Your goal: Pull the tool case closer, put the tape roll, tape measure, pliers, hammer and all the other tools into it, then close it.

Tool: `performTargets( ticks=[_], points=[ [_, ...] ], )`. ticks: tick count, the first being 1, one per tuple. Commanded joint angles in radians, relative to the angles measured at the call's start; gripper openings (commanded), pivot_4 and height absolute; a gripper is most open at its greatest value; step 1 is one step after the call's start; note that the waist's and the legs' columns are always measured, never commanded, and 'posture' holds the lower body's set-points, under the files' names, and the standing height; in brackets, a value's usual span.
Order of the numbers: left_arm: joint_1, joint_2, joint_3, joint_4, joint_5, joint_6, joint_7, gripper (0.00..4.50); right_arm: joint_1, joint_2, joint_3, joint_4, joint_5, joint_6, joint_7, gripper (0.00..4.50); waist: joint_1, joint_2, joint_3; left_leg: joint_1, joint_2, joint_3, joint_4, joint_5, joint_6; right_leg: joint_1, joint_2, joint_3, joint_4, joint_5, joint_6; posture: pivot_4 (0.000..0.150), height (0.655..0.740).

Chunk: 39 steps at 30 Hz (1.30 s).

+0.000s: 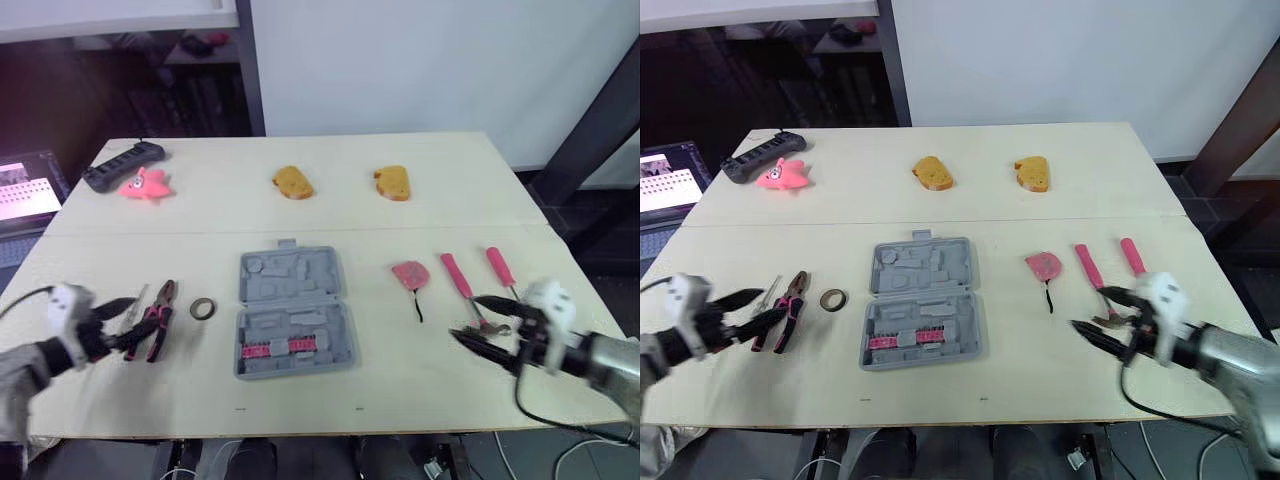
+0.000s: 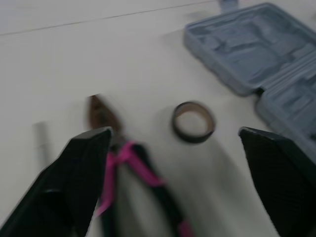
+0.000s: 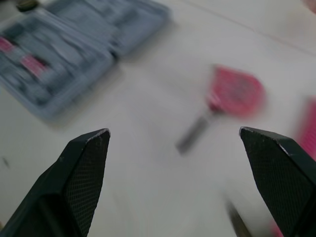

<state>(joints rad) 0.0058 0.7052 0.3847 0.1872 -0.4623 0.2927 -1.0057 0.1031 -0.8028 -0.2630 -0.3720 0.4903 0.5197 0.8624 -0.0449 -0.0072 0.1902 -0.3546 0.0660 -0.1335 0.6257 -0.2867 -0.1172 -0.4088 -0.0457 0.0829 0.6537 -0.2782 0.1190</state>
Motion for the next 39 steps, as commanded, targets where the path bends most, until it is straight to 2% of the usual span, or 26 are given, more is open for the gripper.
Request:
performTargets(
  ticks=[1,6,8,14,22,29,39],
  points=[
    [-0.011,-0.072,-0.077,-0.123,0.011,0.043,0.094,2.6,-0.157,0.048,0.17,0.014,-0.104,0.068,-0.11,3.6,0.001,0.0,0.0,0.0,0.0,0.0,0.001,0.0,0.0,0.0,0.0,0.0,0.0,0.0,0.0,0.15,0.74],
    [-0.058,-0.135,-0.219,-0.115,0.122,0.044,0.177,0.0,-0.417,0.163,0.421,0.196,-0.281,0.101,-0.188,1.0,0.0,0.0,0.0,-0.001,0.0,0.0,0.002,0.0,0.0,0.0,0.0,-0.001,-0.002,0.001,-0.001,0.15,0.74],
    [-0.075,-0.14,-0.249,-0.1,0.138,0.038,0.18,0.0,-0.468,0.186,0.474,0.244,-0.322,0.107,-0.193,0.07,0.004,0.0,0.0,-0.003,0.0,0.0,0.002,0.0,0.0,-0.001,-0.001,-0.001,-0.002,0.001,0.0,0.15,0.74],
    [-0.177,-0.144,-0.378,0.002,0.254,0.01,0.186,0.0,-0.584,0.235,0.633,0.412,-0.451,0.094,-0.174,0.07,0.001,0.0,0.0,-0.002,-0.001,0.0,0.002,0.0,0.0,0.0,-0.001,-0.002,-0.002,0.001,0.0,0.15,0.74],
    [-0.246,-0.161,-0.492,0.083,0.333,-0.012,0.148,0.0,-0.649,0.325,0.724,0.524,-0.531,0.048,-0.136,0.07,0.0,0.001,-0.002,0.0,-0.001,0.0,0.002,0.0,0.0,0.002,-0.001,-0.002,-0.001,0.001,0.0,0.15,0.74],
    [-0.258,-0.172,-0.521,0.126,0.363,-0.053,0.112,0.0,-0.643,0.377,0.767,0.456,-0.547,0.133,-0.081,0.07,0.001,0.009,-0.009,0.0,-0.001,0.0,0.002,0.0,0.0,0.002,-0.001,-0.002,-0.001,0.001,0.0,0.15,0.74],
    [-0.242,-0.178,-0.549,0.114,0.37,-0.067,0.027,0.0,-0.595,0.377,0.796,0.319,-0.556,0.225,-0.054,0.07,0.0,0.012,-0.014,0.001,-0.001,0.0,0.001,0.0,0.001,0.002,-0.001,-0.002,-0.002,0.0,0.0,0.15,0.74]
  ],
)
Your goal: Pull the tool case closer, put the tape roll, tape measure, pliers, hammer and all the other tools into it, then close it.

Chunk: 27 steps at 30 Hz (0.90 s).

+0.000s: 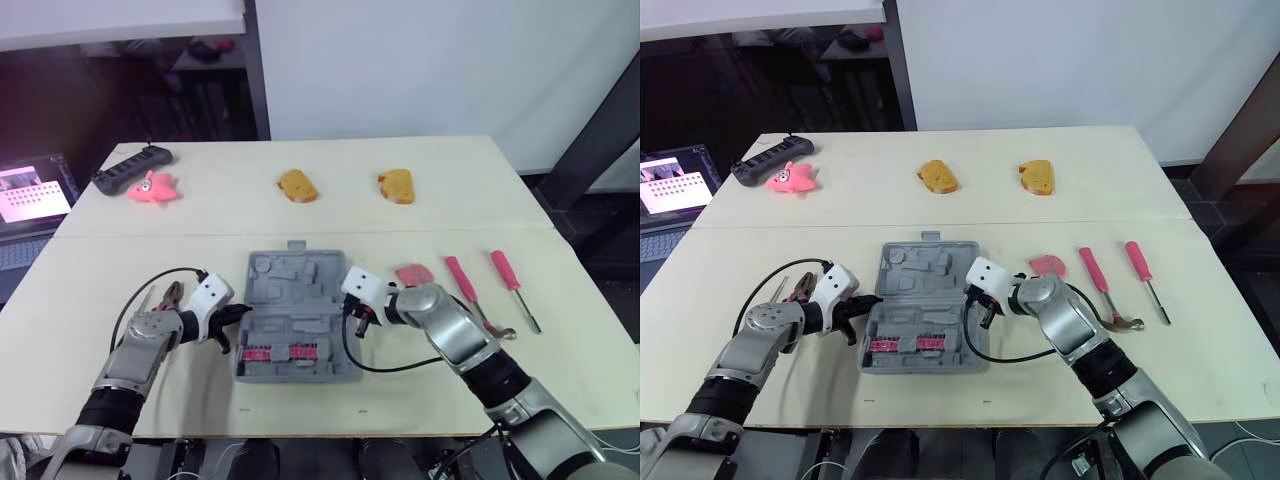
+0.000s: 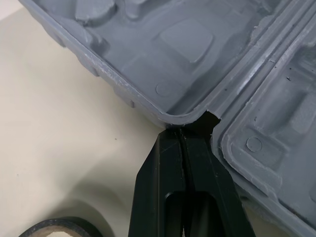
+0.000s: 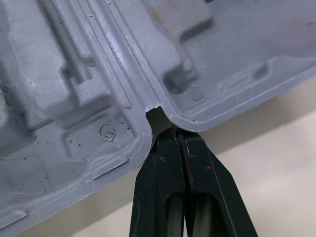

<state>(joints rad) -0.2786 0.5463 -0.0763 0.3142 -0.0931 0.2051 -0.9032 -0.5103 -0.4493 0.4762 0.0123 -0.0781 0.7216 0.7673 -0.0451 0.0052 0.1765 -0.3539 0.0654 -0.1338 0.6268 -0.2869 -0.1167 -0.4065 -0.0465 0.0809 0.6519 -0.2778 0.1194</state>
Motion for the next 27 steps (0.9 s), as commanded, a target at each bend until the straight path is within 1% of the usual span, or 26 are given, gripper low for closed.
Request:
performTargets(
  ticks=[1,6,9,12,15,22,27],
  points=[
    [0.053,-0.013,-0.089,-0.03,-0.006,0.031,-0.092,0.0,0.028,0.013,0.059,-0.092,0.016,0.039,0.049,0.07,0.0,0.0,0.0,0.0,0.0,0.0,0.0,0.0,0.0,0.0,0.0,0.0,0.0,0.0,0.0,0.15,0.74],
    [0.13,0.033,-0.079,-0.12,-0.021,0.061,-0.14,0.0,0.116,-0.057,0.085,-0.259,0.025,0.14,0.08,0.07,0.0,0.0,0.0,0.0,0.0,0.0,0.0,-0.002,0.004,0.0,0.0,0.0,-0.001,-0.001,0.0,0.15,0.74],
    [0.184,0.058,-0.07,-0.177,-0.028,0.078,-0.148,0.0,0.182,-0.091,0.099,-0.374,0.042,0.209,0.083,0.07,0.0,0.0,0.0,0.0,0.0,0.0,-0.001,-0.003,0.006,0.0,0.0,0.0,-0.002,-0.001,0.001,0.15,0.74],
    [0.241,0.074,-0.061,-0.217,-0.034,0.094,-0.142,0.0,0.234,-0.105,0.105,-0.453,0.047,0.273,0.058,0.07,-0.002,0.0,-0.001,0.0,0.0,0.0,-0.001,-0.003,0.006,0.0,0.0,0.0,-0.002,-0.001,0.001,0.15,0.74],
    [0.284,0.087,-0.049,-0.257,-0.049,0.117,-0.132,0.0,0.258,-0.101,0.1,-0.486,0.051,0.309,0.033,0.07,-0.003,-0.002,-0.003,0.0,0.0,0.0,-0.001,-0.003,0.006,0.0,0.0,0.0,-0.002,-0.003,-0.002,0.15,0.74],
    [0.413,0.126,-0.012,-0.386,-0.093,0.188,-0.105,0.0,0.277,-0.112,0.111,-0.517,0.064,0.344,0.012,0.07,-0.004,-0.004,-0.005,0.0,0.0,0.0,-0.003,-0.004,0.006,0.0,0.0,0.0,-0.003,-0.004,-0.002,0.15,0.74],
    [0.451,0.145,0.007,-0.412,-0.106,0.198,-0.089,0.0,0.282,-0.122,0.13,-0.547,0.084,0.376,0.011,0.07,-0.003,-0.005,-0.005,0.001,0.0,0.0,-0.004,-0.004,0.006,-0.001,0.0,0.0,-0.004,-0.004,-0.003,0.15,0.74]
  ],
)
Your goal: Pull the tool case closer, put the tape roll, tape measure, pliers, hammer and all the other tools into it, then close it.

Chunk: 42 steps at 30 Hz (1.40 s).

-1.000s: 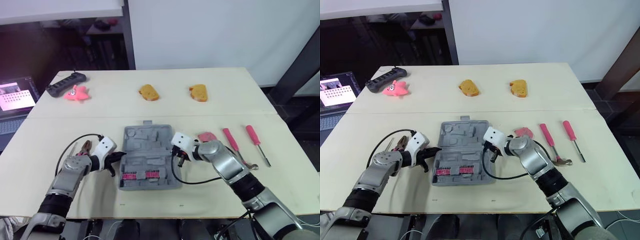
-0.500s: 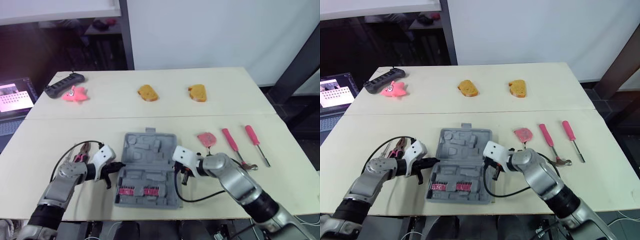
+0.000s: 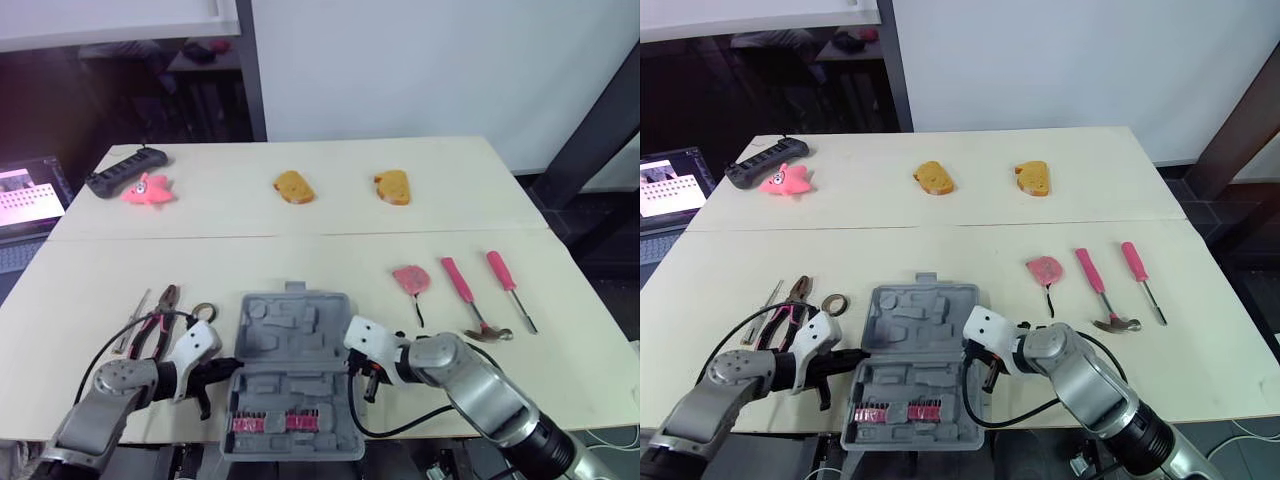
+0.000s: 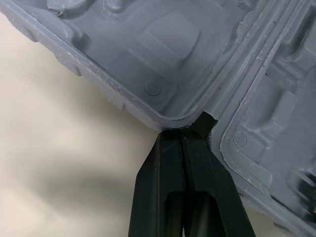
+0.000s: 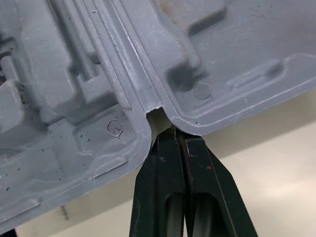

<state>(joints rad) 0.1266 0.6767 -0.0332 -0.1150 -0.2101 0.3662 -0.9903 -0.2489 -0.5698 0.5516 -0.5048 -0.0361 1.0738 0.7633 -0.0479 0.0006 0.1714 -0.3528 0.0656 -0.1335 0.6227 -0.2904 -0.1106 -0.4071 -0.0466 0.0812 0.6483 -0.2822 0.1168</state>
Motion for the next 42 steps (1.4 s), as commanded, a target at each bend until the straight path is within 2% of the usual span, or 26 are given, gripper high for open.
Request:
performTargets(
  ticks=[1,12,17,37,42],
  points=[
    [0.049,0.017,-0.035,0.014,0.01,0.04,-0.001,0.0,0.021,-0.009,0.061,-0.041,0.048,0.032,0.021,0.07,0.0,0.0,0.0,0.0,0.0,0.0,0.0,0.0,0.0,0.0,0.0,0.0,0.0,0.0,0.0,0.15,0.74],
    [0.096,0.033,-0.031,-0.038,-0.016,0.069,0.014,0.0,0.009,-0.022,0.087,-0.046,0.072,0.047,-0.01,0.07,-0.004,-0.001,0.0,0.0,0.0,0.0,-0.001,0.0,0.0,-0.001,0.0,0.0,0.0,-0.001,-0.001,0.15,0.74],
    [0.088,0.041,-0.018,-0.025,-0.018,0.076,0.014,0.0,-0.011,0.009,0.076,0.002,0.06,0.038,-0.047,0.07,-0.014,-0.003,-0.002,0.001,0.0,0.0,-0.002,0.0,0.0,-0.001,0.0,0.0,0.0,-0.002,-0.003,0.15,0.74],
    [0.087,0.058,-0.007,0.002,-0.031,0.092,0.023,0.0,-0.019,-0.021,0.077,0.035,0.067,0.028,-0.059,0.07,-0.022,-0.006,-0.003,0.005,0.0,0.0,-0.008,0.0,0.0,-0.001,0.0,0.0,0.0,-0.005,0.0,0.15,0.74],
    [0.095,0.091,0.041,0.049,-0.041,0.07,0.005,0.0,0.023,-0.01,-0.027,0.067,0.083,0.001,-0.093,0.07,-0.024,-0.007,-0.003,0.005,0.0,0.0,-0.008,0.0,0.0,-0.001,0.0,0.0,0.0,-0.005,0.0,0.15,0.74]
  ],
)
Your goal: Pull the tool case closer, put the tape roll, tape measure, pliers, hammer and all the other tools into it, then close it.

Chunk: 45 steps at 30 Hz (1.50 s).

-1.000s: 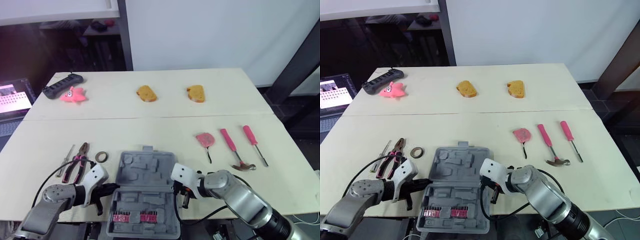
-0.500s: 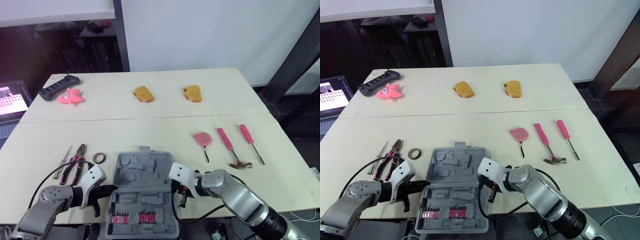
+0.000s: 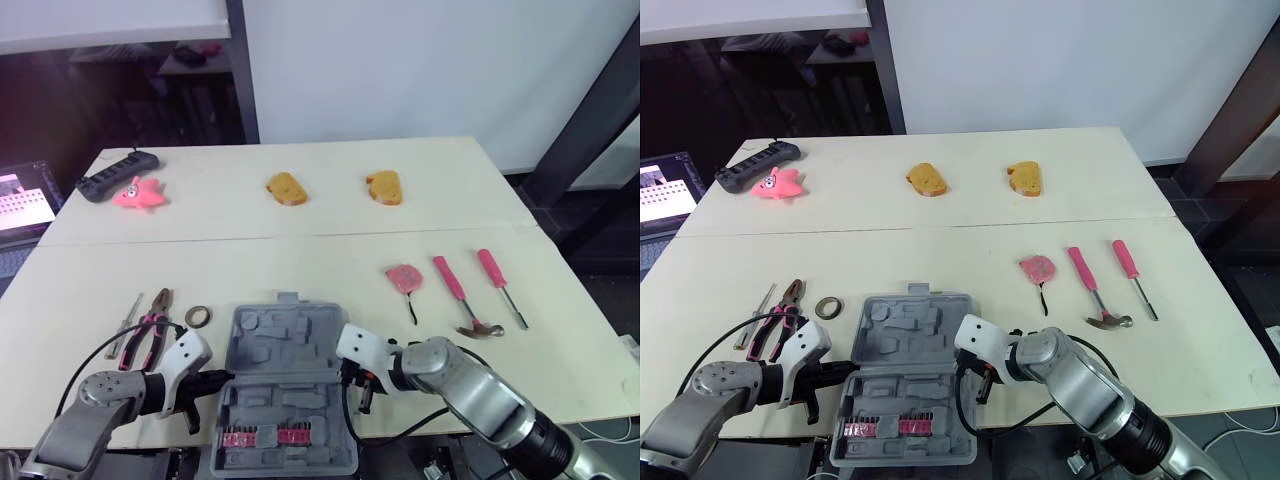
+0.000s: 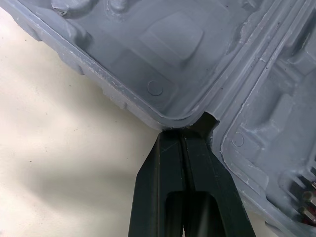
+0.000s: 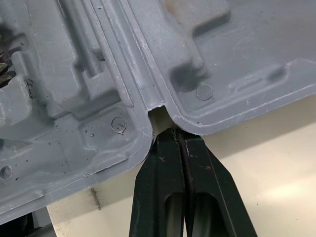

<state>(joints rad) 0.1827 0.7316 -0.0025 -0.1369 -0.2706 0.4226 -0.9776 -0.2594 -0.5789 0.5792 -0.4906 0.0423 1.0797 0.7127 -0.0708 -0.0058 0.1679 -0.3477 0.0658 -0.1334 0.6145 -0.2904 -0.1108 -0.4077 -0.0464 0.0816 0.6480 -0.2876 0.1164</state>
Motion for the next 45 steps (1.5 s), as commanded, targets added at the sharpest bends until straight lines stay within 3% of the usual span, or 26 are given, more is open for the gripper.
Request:
performTargets(
  ticks=[1,11,15,18,19,21,25,28,31,36,45],
  points=[
    [0.044,0.049,0.018,0.083,0.022,0.001,-0.014,0.0,0.047,-0.016,-0.073,0.048,0.008,-0.019,-0.038,0.07,-0.001,-0.001,0.0,0.0,0.0,0.0,0.0,0.0,0.0,0.0,0.0,0.0,0.0,0.0,0.0,0.15,0.74],
    [0.08,0.115,0.158,0.162,-0.075,-0.143,-0.136,0.0,0.238,-0.159,-0.379,-0.032,0.155,-0.306,0.084,0.07,0.0,-0.003,0.007,-0.007,0.0,0.001,0.0,0.0,0.0,-0.006,0.0,0.0,-0.001,0.001,-0.003,0.15,0.74],
    [0.118,0.164,0.329,0.186,-0.196,-0.157,-0.254,0.0,0.382,-0.204,-0.641,-0.061,0.278,-0.473,0.195,0.07,0.005,-0.008,0.017,-0.011,0.0,0.001,-0.001,0.0,0.0,-0.011,0.0,0.0,0.0,0.002,-0.004,0.15,0.74],
    [0.137,0.239,0.467,0.294,-0.239,-0.135,-0.323,0.0,0.479,-0.217,-0.902,-0.005,0.38,-0.545,0.28,0.96,0.017,-0.013,0.024,-0.013,0.0,0.001,0.0,0.0,0.0,-0.011,0.0,0.0,0.0,0.002,-0.004,0.15,0.74],
    [0.129,0.271,0.514,0.361,-0.237,-0.137,-0.33,0.26,0.515,-0.228,-0.993,0.036,0.399,-0.571,0.314,1.41,0.02,-0.013,0.025,-0.013,0.0,0.001,0.0,0.0,0.0,-0.011,-0.001,0.0,-0.001,0.002,-0.004,0.15,0.74],
    [0.111,0.332,0.569,0.521,-0.208,-0.177,-0.34,0.86,0.575,-0.249,-1.133,0.133,0.415,-0.629,0.377,2.39,0.027,-0.015,0.027,-0.012,0.0,0.003,0.001,0.0,0.0,-0.011,-0.001,0.0,-0.001,0.002,-0.005,0.15,0.74],
    [0.027,0.431,0.614,0.89,-0.148,-0.305,-0.319,2.87,0.676,-0.288,-1.298,0.326,0.396,-0.762,0.478,4.41,0.025,-0.015,0.028,-0.012,0.0,0.004,-0.001,0.0,0.0,-0.012,-0.001,0.0,-0.002,0.001,-0.005,0.15,0.74],
    [-0.029,0.478,0.602,1.099,-0.101,-0.418,-0.292,4.4,0.697,-0.31,-1.343,0.43,0.383,-0.824,0.502,4.5,0.016,-0.015,0.029,-0.012,0.0,0.006,-0.002,0.0,0.0,-0.013,-0.001,0.001,-0.001,0.001,-0.006,0.15,0.74],
    [-0.063,0.513,0.597,1.248,-0.073,-0.489,-0.254,4.46,0.71,-0.325,-1.36,0.554,0.361,-0.885,0.517,4.5,0.004,-0.015,0.029,-0.011,0.0,0.007,-0.002,0.0,0.0,-0.013,-0.001,0.002,-0.001,0.001,-0.006,0.15,0.74],
    [-0.108,0.517,0.561,1.326,-0.037,-0.531,-0.247,4.46,0.712,-0.317,-1.341,0.627,0.334,-0.935,0.49,4.5,0.001,-0.014,0.029,-0.01,0.0,0.007,-0.002,0.0,0.0,-0.013,-0.001,0.002,0.001,0.001,-0.006,0.15,0.74],
    [-0.172,0.474,0.514,1.305,-0.015,-0.547,-0.282,4.46,0.692,-0.276,-1.302,0.528,0.382,-0.886,0.437,4.5,0.002,-0.014,0.028,-0.01,0.0,0.007,-0.002,0.0,-0.001,-0.012,-0.001,0.003,0.002,0.002,-0.006,0.15,0.74]
  ],
)
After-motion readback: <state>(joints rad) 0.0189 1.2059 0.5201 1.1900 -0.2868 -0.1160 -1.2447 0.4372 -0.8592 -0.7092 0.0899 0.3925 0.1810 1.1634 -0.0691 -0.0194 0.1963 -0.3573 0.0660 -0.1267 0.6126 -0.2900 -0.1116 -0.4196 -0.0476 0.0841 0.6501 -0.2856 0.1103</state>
